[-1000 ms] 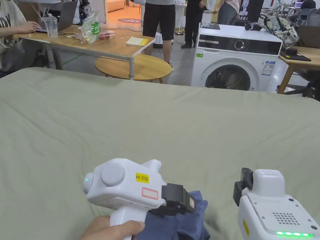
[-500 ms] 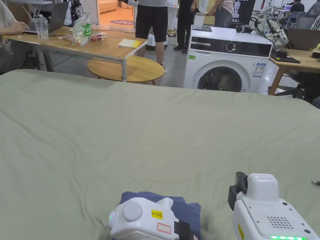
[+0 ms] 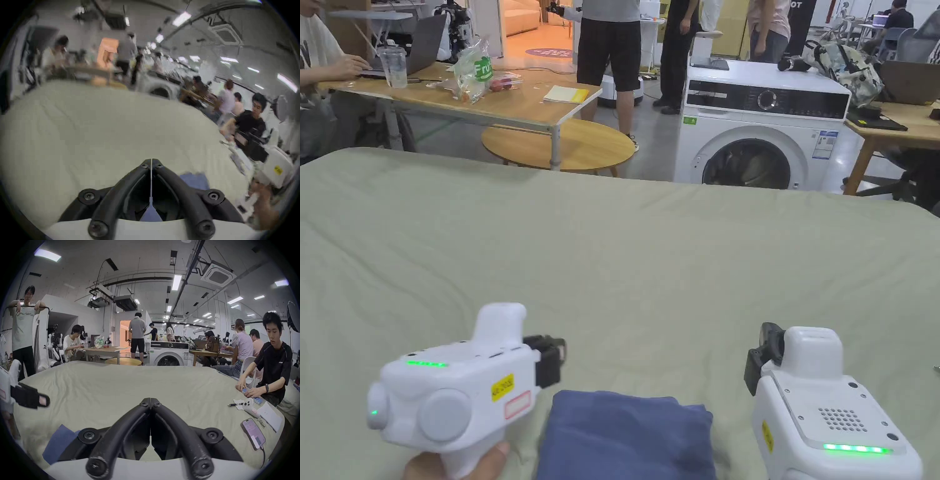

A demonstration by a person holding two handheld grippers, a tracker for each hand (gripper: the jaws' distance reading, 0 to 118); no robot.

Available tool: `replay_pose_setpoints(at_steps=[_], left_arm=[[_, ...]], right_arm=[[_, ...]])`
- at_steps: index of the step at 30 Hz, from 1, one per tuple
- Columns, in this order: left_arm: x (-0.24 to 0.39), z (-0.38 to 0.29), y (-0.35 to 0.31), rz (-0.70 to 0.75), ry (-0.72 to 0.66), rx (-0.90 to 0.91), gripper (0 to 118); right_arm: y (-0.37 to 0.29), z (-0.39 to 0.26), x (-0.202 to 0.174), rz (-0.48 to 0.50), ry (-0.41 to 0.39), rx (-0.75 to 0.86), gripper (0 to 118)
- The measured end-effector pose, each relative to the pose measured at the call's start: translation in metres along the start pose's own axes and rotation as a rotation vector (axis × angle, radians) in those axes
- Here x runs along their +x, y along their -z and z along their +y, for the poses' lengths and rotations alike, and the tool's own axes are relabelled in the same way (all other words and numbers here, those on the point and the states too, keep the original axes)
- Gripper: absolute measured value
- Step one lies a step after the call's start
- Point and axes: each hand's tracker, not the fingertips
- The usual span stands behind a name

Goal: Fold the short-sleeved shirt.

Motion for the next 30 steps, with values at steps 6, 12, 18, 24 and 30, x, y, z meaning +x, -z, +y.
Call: replay_pose_setpoints(at_steps=[6, 12, 18, 24, 30], left_arm=[[-0.027, -0.005, -0.024, 0.191, 0.084, 0.254, 0], [-0.022, -0.022, -0.044, 0.281, 0.198, 0.417, 0], [-0.023, -0.02, -0.054, 0.26, 0.179, 0.417, 0], [-0.028, -0.017, -0.058, 0.243, 0.128, 0.365, 0], [-0.032, -0.023, -0.065, 0.233, 0.118, 0.26, 0]], right_arm=[[0.002, 0.009, -0.011, 0.009, 0.023, 0.044, 0], [-0.004, 0.024, -0.02, 0.021, 0.029, 0.118, 0], [-0.033, 0.014, -0.029, 0.084, -0.03, 0.023, 0], [-0.033, -0.046, -0.046, 0.204, -0.047, -0.383, 0], [0.007, -0.097, -0.045, 0.188, 0.029, -0.622, 0]])
